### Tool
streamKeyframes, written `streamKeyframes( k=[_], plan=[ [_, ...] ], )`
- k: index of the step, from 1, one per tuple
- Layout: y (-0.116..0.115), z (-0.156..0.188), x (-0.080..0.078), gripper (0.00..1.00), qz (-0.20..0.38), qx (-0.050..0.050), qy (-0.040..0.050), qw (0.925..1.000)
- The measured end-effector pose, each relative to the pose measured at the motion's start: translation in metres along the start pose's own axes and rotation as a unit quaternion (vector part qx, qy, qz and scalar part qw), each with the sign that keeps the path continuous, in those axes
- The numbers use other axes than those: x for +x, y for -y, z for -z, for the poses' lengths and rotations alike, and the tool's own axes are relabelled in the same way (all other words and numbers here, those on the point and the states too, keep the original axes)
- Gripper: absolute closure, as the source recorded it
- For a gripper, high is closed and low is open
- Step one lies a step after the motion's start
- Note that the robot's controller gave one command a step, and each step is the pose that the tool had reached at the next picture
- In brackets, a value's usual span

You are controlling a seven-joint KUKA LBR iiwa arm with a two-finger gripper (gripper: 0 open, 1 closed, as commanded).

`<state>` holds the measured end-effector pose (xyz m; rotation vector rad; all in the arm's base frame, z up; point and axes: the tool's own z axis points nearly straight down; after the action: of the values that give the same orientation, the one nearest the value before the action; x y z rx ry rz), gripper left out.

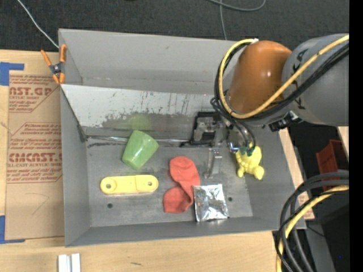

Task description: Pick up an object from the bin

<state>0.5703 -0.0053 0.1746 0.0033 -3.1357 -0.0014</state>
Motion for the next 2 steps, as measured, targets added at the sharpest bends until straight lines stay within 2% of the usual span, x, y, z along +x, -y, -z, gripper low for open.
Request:
streamKeyframes(
  k=[1, 2],
  plan=[
    [0.000, 0.005, -0.002, 0.00, 0.000, 0.000, 0.0040, 1.0000],
    [-0.004, -0.076, 0.019, 0.00, -0.128, -0.001, 0.0020, 0.9918]
  ],
)
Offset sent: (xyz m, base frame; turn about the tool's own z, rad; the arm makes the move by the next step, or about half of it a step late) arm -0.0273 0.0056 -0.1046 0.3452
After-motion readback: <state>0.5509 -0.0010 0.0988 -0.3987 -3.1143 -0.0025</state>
